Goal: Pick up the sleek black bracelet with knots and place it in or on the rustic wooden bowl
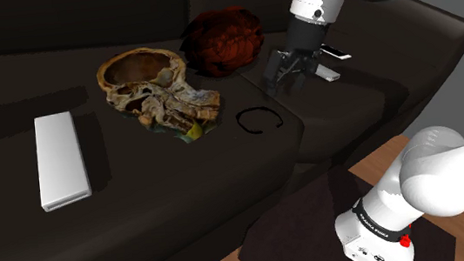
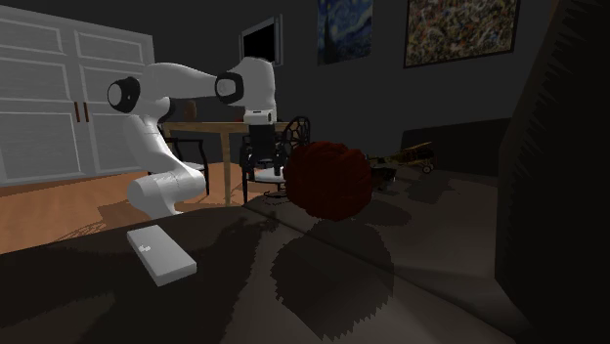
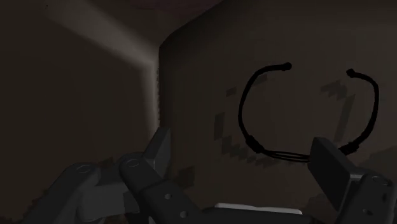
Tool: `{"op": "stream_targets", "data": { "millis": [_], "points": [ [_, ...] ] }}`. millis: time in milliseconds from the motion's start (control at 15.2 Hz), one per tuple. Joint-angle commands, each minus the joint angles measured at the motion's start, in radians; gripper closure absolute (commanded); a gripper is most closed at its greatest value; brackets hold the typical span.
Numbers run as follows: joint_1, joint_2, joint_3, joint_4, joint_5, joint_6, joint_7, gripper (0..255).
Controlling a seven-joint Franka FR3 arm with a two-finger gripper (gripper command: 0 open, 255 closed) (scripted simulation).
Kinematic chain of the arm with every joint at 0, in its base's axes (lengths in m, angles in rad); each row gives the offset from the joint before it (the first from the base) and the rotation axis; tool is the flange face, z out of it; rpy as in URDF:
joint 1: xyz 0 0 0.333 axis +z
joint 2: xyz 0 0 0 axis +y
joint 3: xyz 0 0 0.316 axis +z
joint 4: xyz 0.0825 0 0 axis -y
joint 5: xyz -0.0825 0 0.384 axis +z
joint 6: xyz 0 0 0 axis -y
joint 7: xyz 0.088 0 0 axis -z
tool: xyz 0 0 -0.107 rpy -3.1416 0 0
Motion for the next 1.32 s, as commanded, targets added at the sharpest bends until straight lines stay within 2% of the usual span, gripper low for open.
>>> {"op": "stream_targets", "data": {
  "millis": [0,462,924,990,1254],
  "points": [
    [0.005,0.008,0.011,-0.020,0.020,0.023,0.018,0],
    [0.011,0.013,0.025,-0.105,0.032,0.112,0.016,0],
    [0.011,0.013,0.025,-0.105,0.032,0.112,0.016,0],
    [0.011,0.013,0.025,-0.105,0.032,0.112,0.016,255],
    [0.011,0.013,0.025,-0.105,0.032,0.112,0.016,255]
  ]
}}
